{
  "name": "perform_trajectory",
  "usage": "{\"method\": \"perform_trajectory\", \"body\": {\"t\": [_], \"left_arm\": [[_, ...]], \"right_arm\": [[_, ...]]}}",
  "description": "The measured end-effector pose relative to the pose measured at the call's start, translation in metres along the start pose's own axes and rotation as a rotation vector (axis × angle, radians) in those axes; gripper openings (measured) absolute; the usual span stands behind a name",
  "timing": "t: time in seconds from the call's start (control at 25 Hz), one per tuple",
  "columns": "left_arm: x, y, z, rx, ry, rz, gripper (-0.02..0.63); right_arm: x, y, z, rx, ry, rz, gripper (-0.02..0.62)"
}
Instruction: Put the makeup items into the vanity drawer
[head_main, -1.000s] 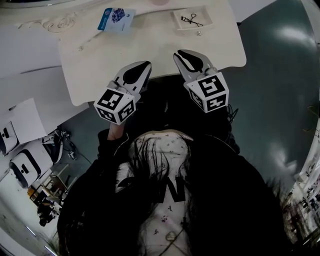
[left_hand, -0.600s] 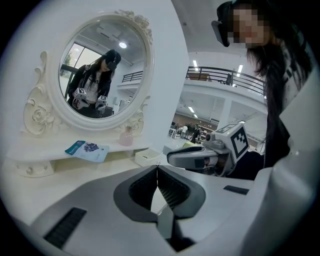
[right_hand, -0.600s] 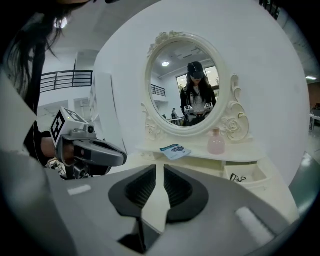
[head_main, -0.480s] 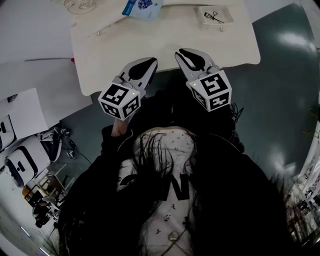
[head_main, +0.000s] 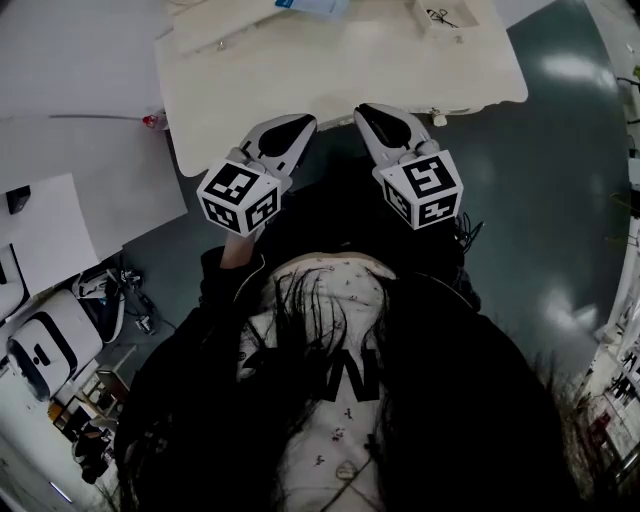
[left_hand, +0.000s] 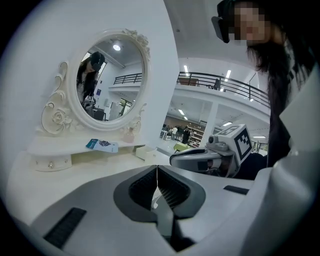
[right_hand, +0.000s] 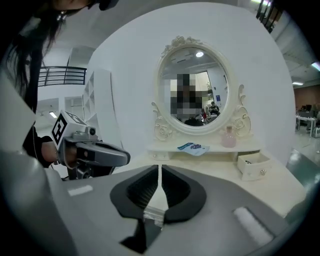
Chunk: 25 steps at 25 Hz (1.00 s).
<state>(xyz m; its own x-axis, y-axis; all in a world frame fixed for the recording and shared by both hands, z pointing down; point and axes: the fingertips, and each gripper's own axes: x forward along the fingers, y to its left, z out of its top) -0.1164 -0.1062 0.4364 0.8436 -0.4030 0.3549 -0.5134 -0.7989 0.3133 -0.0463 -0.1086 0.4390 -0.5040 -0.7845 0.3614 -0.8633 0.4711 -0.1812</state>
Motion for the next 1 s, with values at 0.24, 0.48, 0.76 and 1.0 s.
{"method": "perform_trajectory", "body": {"t": [0.24, 0.48, 0.76, 1.0], "left_arm": [[-0.017, -0.013, -0.012, -0.005, -0.015, -0.036, 0.000], [-0.024, -0.028, -0.017, -0.016, -0.038, -0.036, 0.000], [-0.024, -0.060, -0.026, -0.029, -0.047, 0.008, 0.000], [-0.026, -0.117, -0.048, -0.036, -0.034, 0.024, 0.000]], "right_arm": [[-0.021, 0.026, -0.011, -0.014, 0.019, -0.030, 0.031], [-0.036, 0.037, -0.013, -0.045, 0.023, -0.026, 0.031], [-0.072, 0.032, -0.020, -0.048, 0.003, -0.017, 0.009], [-0.121, 0.043, -0.043, -0.053, 0.011, 0.024, 0.009]]}}
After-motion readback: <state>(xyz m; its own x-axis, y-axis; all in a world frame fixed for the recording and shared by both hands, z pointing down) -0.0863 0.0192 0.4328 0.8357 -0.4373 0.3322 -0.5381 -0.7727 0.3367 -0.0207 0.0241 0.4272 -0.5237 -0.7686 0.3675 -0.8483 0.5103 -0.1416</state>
